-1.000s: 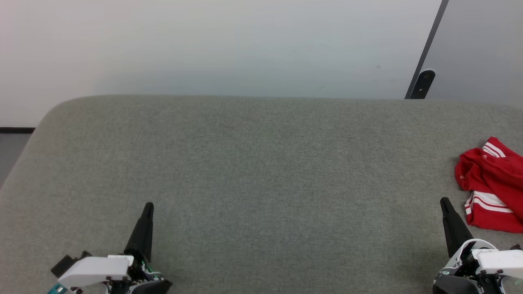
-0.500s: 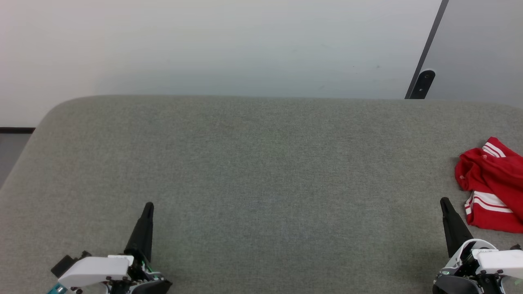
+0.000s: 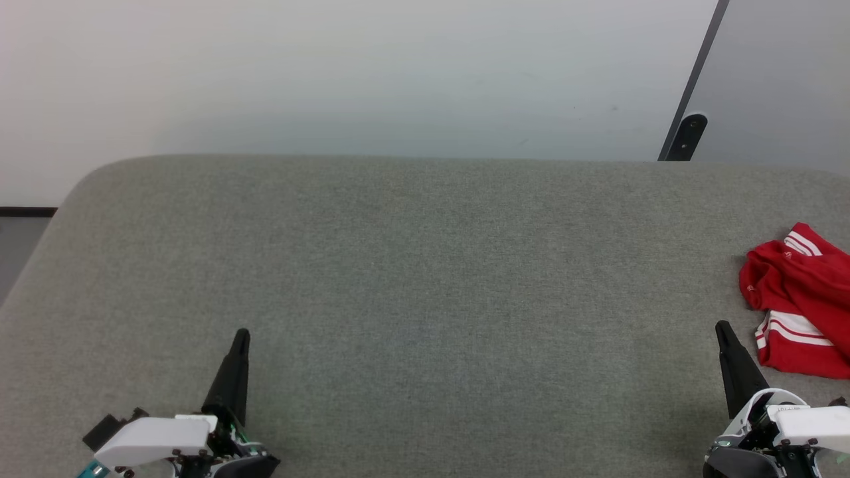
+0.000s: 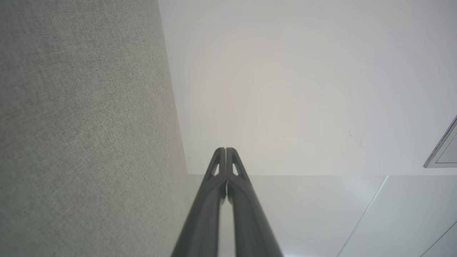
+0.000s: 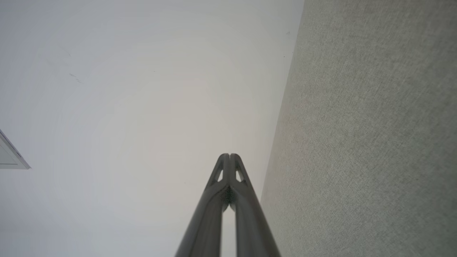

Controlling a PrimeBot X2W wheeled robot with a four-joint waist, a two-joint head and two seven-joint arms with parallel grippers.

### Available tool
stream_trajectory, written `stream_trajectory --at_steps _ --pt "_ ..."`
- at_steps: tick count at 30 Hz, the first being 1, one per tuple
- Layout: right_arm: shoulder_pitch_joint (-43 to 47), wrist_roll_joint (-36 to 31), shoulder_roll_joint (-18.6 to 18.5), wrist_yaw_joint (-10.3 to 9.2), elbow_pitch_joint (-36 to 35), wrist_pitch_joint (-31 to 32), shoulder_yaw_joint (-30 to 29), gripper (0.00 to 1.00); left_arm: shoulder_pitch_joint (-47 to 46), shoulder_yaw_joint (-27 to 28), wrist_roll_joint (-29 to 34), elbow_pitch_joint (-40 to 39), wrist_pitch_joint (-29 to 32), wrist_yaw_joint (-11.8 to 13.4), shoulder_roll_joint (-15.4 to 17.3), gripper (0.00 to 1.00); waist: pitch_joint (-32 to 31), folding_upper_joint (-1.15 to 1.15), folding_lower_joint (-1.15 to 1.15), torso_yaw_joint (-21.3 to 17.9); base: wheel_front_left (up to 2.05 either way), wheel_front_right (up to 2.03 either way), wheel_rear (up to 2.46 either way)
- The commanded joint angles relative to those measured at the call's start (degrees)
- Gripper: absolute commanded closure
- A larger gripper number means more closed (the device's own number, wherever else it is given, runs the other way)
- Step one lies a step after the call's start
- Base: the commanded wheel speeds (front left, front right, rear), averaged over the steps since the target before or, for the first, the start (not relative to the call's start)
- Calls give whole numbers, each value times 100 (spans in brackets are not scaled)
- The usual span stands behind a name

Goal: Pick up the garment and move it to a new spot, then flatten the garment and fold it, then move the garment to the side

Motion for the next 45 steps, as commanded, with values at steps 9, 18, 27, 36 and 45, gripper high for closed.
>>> stream_trajectory --at_steps 9,18,27,36,45 --pt "-13 21 14 -4 -14 12 3 100 -53 12 -19 -5 13 -18 1 100 0 0 0 0 0 0 0" --pt "-13 21 14 -4 -14 12 3 100 -52 11 -19 -5 12 -19 1 100 0 0 0 0 0 0 0" --pt "-13 21 14 -4 -14 12 3 100 -52 12 -19 -5 12 -19 1 100 0 0 0 0 0 0 0" --pt "-13 22 14 -4 -14 12 4 100 -52 12 -19 -6 12 -19 1 100 0 0 0 0 0 0 0" --pt "-13 22 14 -4 -14 11 4 100 -52 11 -20 -6 12 -19 1 100 0 0 0 0 0 0 0"
